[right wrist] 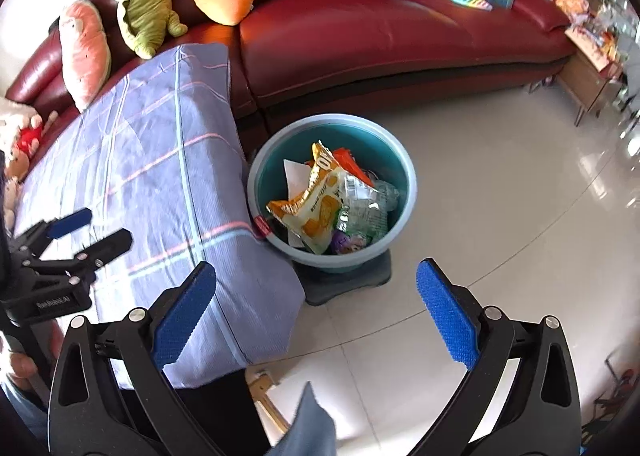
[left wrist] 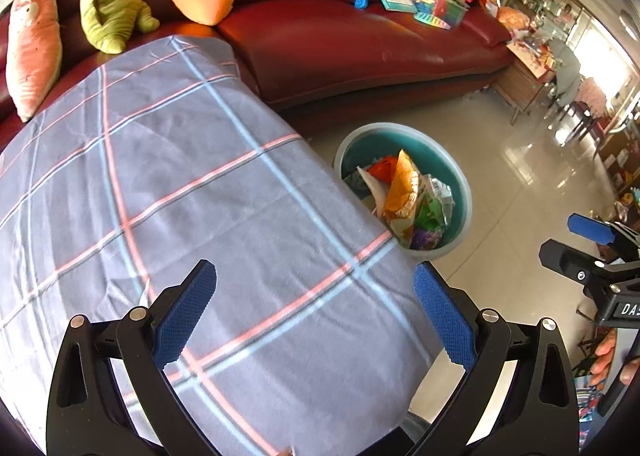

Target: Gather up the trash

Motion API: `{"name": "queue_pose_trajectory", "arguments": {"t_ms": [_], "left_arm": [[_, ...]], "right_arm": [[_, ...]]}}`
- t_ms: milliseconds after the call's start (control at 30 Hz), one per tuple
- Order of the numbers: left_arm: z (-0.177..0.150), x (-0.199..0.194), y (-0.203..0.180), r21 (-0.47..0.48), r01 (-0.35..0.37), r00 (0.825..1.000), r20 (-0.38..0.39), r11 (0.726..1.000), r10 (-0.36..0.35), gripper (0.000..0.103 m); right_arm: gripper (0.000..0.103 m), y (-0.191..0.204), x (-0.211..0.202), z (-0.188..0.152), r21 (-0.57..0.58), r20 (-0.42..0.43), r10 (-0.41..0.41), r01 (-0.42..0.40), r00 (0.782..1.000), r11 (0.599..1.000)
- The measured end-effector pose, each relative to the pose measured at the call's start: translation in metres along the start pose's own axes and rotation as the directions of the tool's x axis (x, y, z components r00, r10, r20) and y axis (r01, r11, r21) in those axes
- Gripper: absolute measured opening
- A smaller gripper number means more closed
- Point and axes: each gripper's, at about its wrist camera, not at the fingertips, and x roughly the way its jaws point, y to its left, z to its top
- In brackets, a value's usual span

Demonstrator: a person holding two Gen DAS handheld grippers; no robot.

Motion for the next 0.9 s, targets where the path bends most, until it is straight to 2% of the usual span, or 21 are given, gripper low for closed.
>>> {"name": "queue_pose_trajectory", "arguments": {"t_ms": [267, 567, 900], "left_arm": [[-0.020, -0.023, 0.005, -0.009, -0.025, 0.999, 0.028, 1.000, 0.025, 0.099], [-0.025, -0.048, 0.008, -0.019, -0.039, 0.996, 0.078, 0.999, 0.040, 0.099], [-0.028, -0.053, 0.015, -0.048, -0.057, 0.994, 0.090, 0.997, 0.061, 0.099]], "right_arm": [[0.096, 0.016, -0.014, -0.024, -0.029, 0.012, 0.000, 0.000, 1.000, 1.000], [0.096, 0.022, -0.036, -0.030, -0.036, 0.056, -0.017, 0.019, 0.998, 0.999], [0.096, 0.025, -0.033, -0.031, -0.039, 0.048, -0.023, 0.025, 0.999, 0.999]]}}
